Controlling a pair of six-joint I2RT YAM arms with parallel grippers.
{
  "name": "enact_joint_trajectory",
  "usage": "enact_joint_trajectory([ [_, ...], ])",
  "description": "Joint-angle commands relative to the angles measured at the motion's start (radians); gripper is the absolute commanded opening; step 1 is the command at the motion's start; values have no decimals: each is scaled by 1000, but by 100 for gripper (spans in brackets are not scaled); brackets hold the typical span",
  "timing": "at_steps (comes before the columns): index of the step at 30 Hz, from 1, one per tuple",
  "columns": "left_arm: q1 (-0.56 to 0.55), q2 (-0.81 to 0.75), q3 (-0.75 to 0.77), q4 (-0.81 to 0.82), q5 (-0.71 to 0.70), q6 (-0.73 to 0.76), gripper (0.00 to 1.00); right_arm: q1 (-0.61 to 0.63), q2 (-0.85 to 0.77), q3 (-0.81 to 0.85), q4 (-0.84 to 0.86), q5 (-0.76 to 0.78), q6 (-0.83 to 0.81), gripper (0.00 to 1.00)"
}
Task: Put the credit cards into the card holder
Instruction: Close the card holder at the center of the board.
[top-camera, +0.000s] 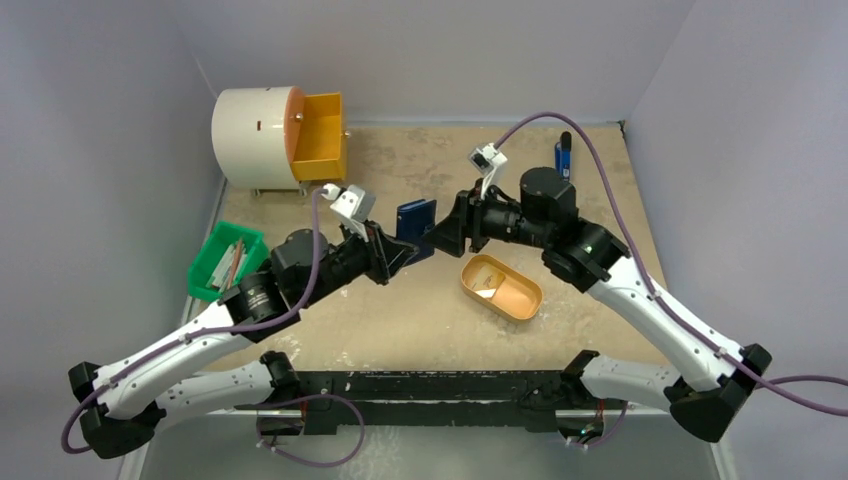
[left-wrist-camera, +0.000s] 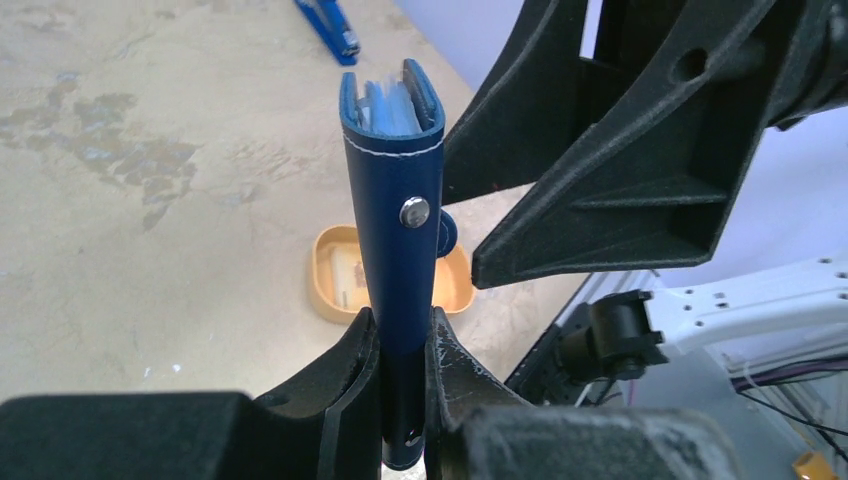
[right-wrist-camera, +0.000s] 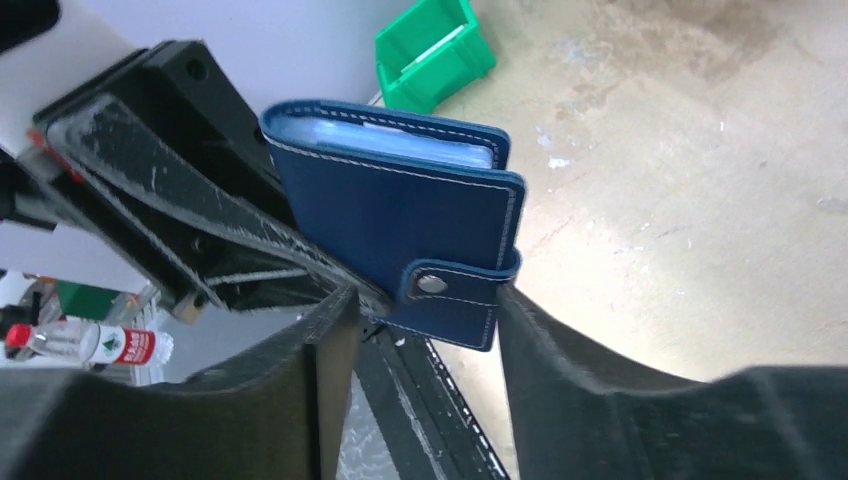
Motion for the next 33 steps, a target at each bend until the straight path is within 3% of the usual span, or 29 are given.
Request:
enact_joint_trajectory([
  [1,-29,-82,-1,114,-47,14,0,5,-91,23,-9,-37,-72,64],
  [6,-29,-148,-28,108,-58,8,0,6,-216,-39,-5,-49,-93,69],
  [9,-29,-202,-52,153,-10,-26,0,5,-257,-120,131,-143,-65,70],
  [15,-29,-254,-97,346,219,-124,0,6,-289,-249,505,-274,95,73],
  [25,-30,-185,-92,506,373,-204,0,5,-280,-344,839,-389,326,75],
  [28,-29,-168,-90,532,393,-209,0,5,-278,-349,898,-400,360,71],
  [33,-29,-162,-83,533,391,-199,0,6,-249,-330,930,-461,388,53],
])
